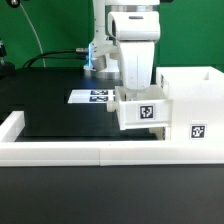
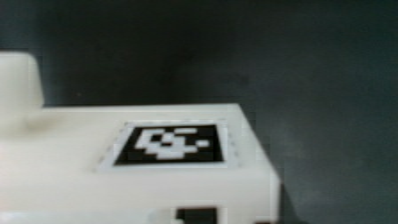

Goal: Assemble drawer

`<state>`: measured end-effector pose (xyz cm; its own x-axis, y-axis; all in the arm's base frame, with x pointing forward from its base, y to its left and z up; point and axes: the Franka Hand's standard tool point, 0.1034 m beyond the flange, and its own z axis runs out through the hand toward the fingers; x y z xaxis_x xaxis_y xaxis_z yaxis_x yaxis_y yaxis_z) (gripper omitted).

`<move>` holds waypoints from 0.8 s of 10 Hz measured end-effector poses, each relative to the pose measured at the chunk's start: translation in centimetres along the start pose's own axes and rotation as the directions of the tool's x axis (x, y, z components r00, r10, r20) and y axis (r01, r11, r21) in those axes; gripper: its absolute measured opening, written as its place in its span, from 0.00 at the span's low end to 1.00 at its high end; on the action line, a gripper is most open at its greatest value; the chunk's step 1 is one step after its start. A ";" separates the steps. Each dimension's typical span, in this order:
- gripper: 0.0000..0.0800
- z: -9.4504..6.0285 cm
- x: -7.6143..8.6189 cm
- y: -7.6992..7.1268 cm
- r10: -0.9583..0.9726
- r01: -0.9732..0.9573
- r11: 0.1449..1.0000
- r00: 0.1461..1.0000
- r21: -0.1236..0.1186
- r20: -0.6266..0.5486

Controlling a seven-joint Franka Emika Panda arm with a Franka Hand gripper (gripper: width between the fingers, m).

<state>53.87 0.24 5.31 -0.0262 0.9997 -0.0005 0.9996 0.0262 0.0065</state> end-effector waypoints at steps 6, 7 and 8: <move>0.05 0.0 0.7 0.1 0.030 -0.030 1.000 1.000 -0.006 -0.003; 0.06 -0.1 0.9 0.1 0.033 -0.033 0.999 0.999 -0.005 -0.003; 0.06 -0.1 1.0 0.1 0.035 -0.035 0.999 0.999 -0.003 -0.002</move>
Offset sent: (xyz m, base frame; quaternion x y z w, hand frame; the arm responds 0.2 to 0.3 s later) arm 0.0000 0.0000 0.0000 0.0000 0.0000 0.0000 1.0000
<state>53.93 1.24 5.38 0.0084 1.0000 0.0017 0.9999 -0.0084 0.0092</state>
